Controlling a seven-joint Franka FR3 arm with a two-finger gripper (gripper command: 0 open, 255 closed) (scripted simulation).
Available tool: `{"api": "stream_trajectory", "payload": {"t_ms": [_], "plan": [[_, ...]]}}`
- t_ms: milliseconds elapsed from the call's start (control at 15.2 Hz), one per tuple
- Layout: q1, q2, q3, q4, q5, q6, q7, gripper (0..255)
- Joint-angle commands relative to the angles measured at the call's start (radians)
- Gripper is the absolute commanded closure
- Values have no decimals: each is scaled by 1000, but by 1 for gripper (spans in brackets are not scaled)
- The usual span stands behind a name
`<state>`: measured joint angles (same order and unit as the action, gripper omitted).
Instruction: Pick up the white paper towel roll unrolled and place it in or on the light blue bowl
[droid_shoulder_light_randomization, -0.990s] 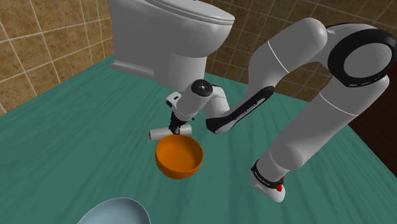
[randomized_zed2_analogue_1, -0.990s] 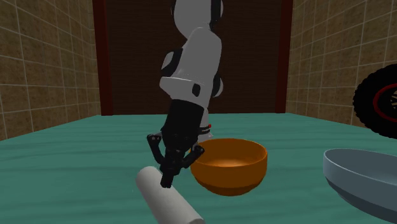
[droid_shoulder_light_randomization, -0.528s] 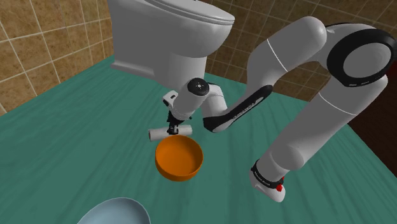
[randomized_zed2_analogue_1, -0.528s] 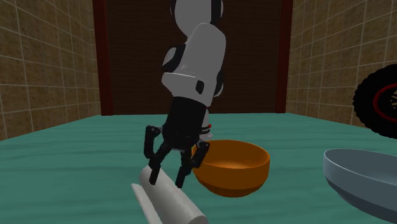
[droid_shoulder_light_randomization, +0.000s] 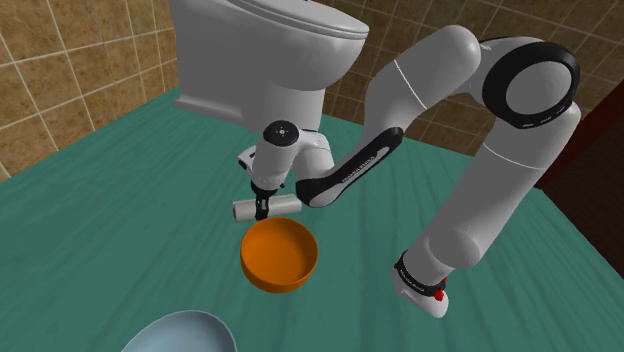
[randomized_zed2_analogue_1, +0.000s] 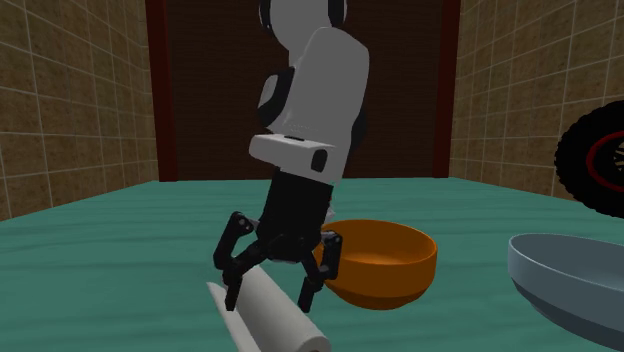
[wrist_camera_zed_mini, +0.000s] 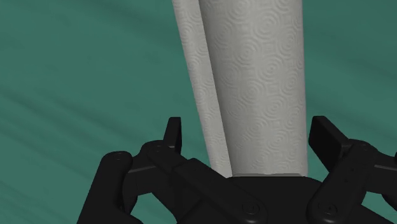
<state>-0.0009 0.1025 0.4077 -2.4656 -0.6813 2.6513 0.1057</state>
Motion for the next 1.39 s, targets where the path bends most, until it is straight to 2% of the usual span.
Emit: {"api": "stream_trajectory", "payload": {"t_ms": [0,528,594,1122,1320], "plan": [[4,50,-13,2,-59,17,41,0],[7,50,-16,2,-58,17,40,0],[8,55,-17,6,-62,16,44,255],[11,62,-18,9,-71,17,54,255],[1,20,-3,-3,-12,3,2,255]]}}
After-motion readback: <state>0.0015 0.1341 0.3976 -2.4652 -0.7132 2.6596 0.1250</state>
